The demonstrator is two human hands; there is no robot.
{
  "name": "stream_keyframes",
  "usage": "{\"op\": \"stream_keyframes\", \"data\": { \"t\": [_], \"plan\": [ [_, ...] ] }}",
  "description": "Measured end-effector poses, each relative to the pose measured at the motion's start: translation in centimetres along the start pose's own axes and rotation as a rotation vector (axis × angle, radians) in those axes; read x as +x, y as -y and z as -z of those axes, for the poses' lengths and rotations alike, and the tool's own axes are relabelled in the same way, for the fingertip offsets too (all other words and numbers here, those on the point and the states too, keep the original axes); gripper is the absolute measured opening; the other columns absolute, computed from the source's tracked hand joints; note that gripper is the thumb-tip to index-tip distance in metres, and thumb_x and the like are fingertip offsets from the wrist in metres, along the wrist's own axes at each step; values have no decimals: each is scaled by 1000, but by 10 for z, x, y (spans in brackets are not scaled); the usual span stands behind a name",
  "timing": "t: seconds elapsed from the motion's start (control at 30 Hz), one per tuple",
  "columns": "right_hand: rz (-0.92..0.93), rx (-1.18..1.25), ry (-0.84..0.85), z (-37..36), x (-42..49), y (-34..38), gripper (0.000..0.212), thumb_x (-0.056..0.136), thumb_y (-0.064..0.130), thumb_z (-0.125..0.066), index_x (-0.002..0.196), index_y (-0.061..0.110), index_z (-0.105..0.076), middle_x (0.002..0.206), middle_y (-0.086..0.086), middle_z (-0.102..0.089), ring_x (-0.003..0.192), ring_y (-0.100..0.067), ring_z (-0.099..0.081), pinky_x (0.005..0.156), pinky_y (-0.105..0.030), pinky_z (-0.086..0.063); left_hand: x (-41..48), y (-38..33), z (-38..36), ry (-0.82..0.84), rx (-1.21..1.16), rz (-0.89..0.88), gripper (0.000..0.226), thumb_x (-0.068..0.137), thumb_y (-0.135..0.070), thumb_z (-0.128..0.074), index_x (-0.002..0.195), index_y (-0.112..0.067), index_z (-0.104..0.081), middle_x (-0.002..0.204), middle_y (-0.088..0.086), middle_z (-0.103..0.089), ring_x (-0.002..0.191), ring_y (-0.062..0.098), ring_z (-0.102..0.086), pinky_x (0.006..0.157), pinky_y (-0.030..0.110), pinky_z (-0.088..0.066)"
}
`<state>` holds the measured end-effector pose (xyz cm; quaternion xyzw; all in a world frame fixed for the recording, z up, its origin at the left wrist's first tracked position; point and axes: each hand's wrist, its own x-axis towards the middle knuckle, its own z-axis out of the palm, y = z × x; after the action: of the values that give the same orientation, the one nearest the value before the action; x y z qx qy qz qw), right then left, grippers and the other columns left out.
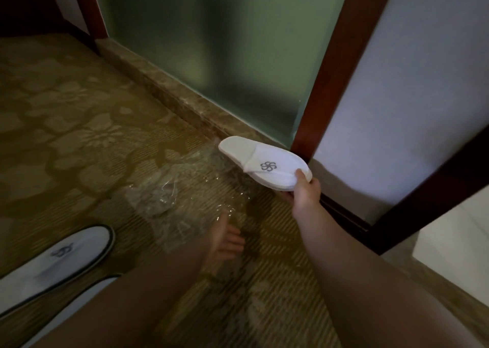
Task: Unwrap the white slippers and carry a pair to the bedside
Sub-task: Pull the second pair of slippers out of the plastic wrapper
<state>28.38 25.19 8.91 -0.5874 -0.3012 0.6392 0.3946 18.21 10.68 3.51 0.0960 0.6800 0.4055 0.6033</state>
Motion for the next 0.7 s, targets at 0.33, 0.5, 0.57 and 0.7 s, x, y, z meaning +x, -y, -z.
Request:
{"op": "stream_keyframes", "data": {
  "t": [0.33,0.5,0.57,0.7],
  "plan": [
    [340,22,-92,-17,-21,11,33,85,31,-63,108,7,-66,92,-6,-66,73,-15,-60,68,-27,-47,-20,-49,34,-512,-133,-867,27,97,-29,-42,81,-11,-55,75,2,-58,72,18,-55,51,7,-44],
    [354,-78,64,-35,-31,10,24,81,35,-67,69,14,-64,68,6,-61,60,-6,-55,46,-13,-46,-23,-51,73,-681,260,-850,43,83,-39,-62,116,-13,-53,124,8,-51,111,20,-48,96,32,-42],
    [340,-180,166,-46,-40,7,26,80,38,-68,66,17,-63,71,4,-62,66,-10,-57,54,-18,-47,-30,-50,86,-540,328,-717,52,79,-46,-65,118,-13,-55,123,7,-57,112,22,-54,96,37,-45],
    [275,-385,332,-70,-64,-2,29,78,49,-65,67,24,-54,75,7,-57,69,-9,-54,49,-23,-38,-44,-44,105,-230,274,-399,62,74,-58,-64,116,-13,-64,111,9,-68,93,23,-66,75,30,-53]
  ]
}}
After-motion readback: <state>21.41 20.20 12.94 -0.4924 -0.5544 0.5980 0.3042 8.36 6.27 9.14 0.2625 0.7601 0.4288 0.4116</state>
